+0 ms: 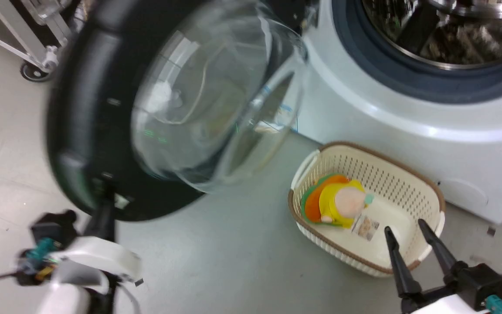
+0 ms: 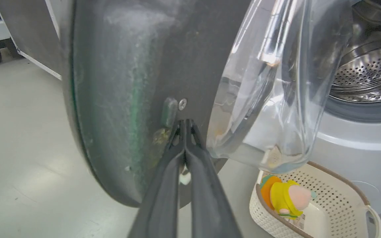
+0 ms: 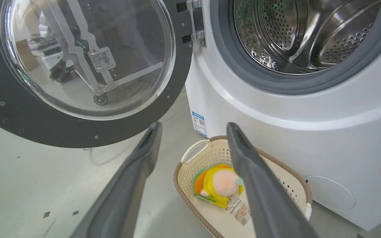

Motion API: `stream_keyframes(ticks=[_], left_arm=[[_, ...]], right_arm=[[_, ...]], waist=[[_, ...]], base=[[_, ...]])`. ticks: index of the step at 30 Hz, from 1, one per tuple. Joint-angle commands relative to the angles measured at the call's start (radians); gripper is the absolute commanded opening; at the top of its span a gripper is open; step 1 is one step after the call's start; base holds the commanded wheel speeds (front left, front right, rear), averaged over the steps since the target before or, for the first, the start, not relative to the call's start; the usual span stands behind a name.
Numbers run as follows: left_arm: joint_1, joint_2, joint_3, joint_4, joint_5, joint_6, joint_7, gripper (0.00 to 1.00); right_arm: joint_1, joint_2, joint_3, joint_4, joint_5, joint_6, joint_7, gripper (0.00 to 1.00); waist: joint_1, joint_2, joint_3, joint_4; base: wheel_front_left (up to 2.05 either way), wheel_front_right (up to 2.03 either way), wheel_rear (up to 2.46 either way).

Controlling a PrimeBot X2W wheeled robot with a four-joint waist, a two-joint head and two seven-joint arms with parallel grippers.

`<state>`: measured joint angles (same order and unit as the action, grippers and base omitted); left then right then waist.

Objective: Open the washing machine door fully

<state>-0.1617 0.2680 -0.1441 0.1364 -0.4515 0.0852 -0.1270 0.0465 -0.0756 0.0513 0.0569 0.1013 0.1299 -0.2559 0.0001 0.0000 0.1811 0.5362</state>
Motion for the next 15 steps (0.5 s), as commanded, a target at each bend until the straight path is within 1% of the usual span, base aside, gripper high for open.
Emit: stream_keyframes(ticks=[1, 4, 5, 11, 15], left_arm=[[-0.034, 0.037, 0.021, 0.038, 0.006, 0.001, -0.01, 0.0], [-0.079, 0.079, 0.06, 0.105, -0.005, -0.009, -0.026, 0.0], [-0.128, 0.114, 0.09, 0.168, -0.015, -0.022, -0.043, 0.0], [-0.228, 0.155, 0.132, 0.292, -0.04, -0.046, -0.074, 0.0], [-0.282, 0.172, 0.147, 0.365, -0.05, -0.061, -0.092, 0.0]], right_arm=[[-0.017, -0.02, -0.013, -0.013, -0.008, 0.001, 0.008, 1.0], [-0.024, -0.04, -0.022, -0.04, -0.011, 0.001, 0.024, 1.0], [-0.029, -0.057, -0.034, -0.069, -0.012, 0.001, 0.041, 1.0], [-0.035, -0.07, -0.041, -0.113, -0.016, 0.001, 0.068, 1.0], [-0.036, -0.073, -0.039, -0.126, -0.017, 0.001, 0.078, 1.0]], waist=[[-0.0001, 0.0, 0.048, -0.022], [-0.0001, 0.0, 0.081, -0.042], [-0.0001, 0.0, 0.104, -0.055], [-0.0001, 0.0, 0.136, -0.073], [-0.0001, 0.0, 0.146, -0.082]], base=[[0.0, 0.0, 0.0], [0.0, 0.0, 0.0], [0.0, 0.0, 0.0], [0.0, 0.0, 0.0], [0.0, 0.0, 0.0]])
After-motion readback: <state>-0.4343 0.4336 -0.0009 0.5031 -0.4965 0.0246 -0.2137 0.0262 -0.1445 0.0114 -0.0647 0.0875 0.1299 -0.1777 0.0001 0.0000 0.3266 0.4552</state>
